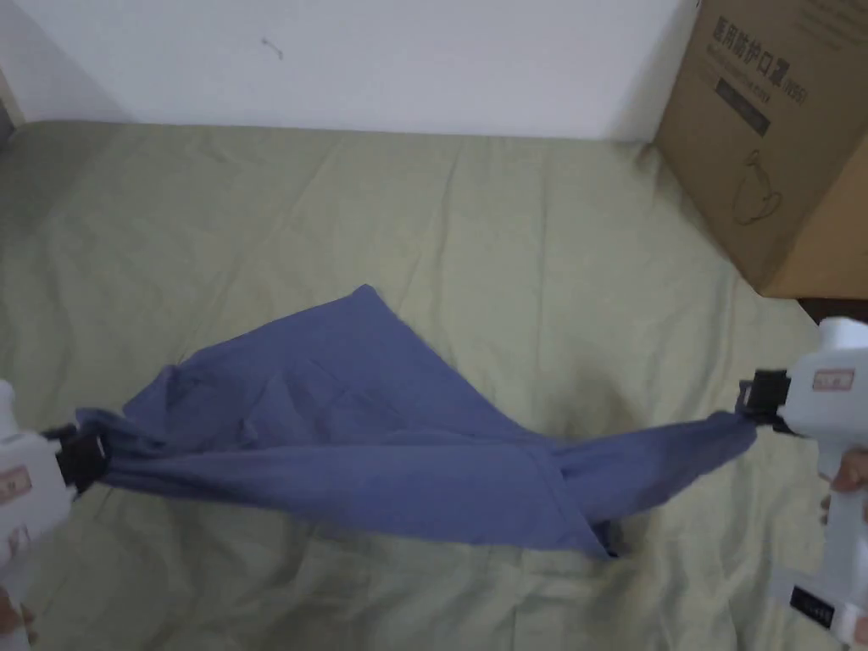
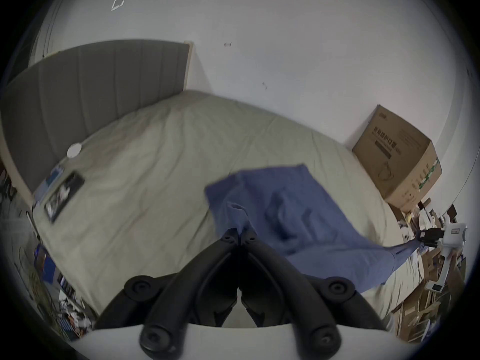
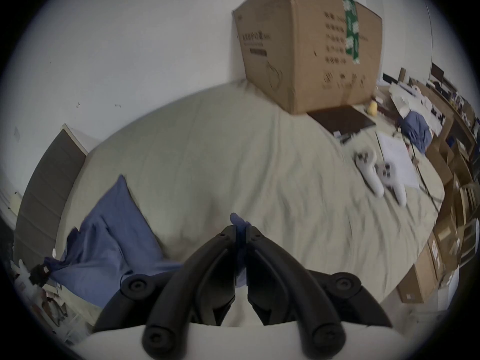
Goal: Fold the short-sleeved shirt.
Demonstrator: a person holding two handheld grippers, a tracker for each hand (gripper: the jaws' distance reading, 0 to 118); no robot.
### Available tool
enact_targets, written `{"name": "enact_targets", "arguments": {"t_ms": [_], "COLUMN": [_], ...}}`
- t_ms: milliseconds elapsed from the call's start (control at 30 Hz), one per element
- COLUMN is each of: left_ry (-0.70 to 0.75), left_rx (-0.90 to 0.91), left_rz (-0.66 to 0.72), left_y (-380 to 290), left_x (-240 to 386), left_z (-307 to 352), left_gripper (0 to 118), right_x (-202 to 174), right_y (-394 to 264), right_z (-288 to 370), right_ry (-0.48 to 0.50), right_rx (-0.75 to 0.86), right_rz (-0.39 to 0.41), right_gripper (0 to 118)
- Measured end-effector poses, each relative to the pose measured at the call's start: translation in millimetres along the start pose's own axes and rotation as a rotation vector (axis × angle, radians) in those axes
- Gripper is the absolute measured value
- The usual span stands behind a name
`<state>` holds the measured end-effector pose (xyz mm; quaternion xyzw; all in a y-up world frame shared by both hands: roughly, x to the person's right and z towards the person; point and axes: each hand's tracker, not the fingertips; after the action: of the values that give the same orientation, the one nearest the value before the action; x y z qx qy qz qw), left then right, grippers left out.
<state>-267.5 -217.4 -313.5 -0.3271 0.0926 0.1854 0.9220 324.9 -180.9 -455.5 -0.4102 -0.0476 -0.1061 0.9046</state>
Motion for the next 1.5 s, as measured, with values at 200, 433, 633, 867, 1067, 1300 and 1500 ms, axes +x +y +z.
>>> {"name": "enact_targets", "arguments": {"t_ms": [200,433,633,867,1067,1300,1500], "left_ry": [0.004,0.103,0.114,0.069,0.033,-0.015,-0.053], "left_rx": [-0.04,-0.063,0.166,0.46,0.574,0.515,0.479], "left_rz": [0.076,0.083,0.071,-0.255,-0.36,-0.333,-0.316], "left_y": [-60,-68,-20,-1,-21,-31,-33], "left_x": [-21,-34,-21,52,89,95,100], "left_z": [33,32,61,97,95,87,85], "left_gripper": [0,115,114,115,115,44,0], "right_x": [33,50,36,-27,-69,-85,-89], "right_y": [-72,-101,-87,-101,-126,-139,-139], "right_z": [11,22,69,161,176,159,160], "right_ry": [-0.017,0.005,-0.032,0.045,0.051,0.075,0.11], "right_rx": [-0.066,-0.097,0.115,0.589,0.683,0.663,0.664], "right_rz": [-0.01,-0.054,0.02,0.214,0.257,0.293,0.228], "right_gripper": [6,96,106,110,110,50,0]}}
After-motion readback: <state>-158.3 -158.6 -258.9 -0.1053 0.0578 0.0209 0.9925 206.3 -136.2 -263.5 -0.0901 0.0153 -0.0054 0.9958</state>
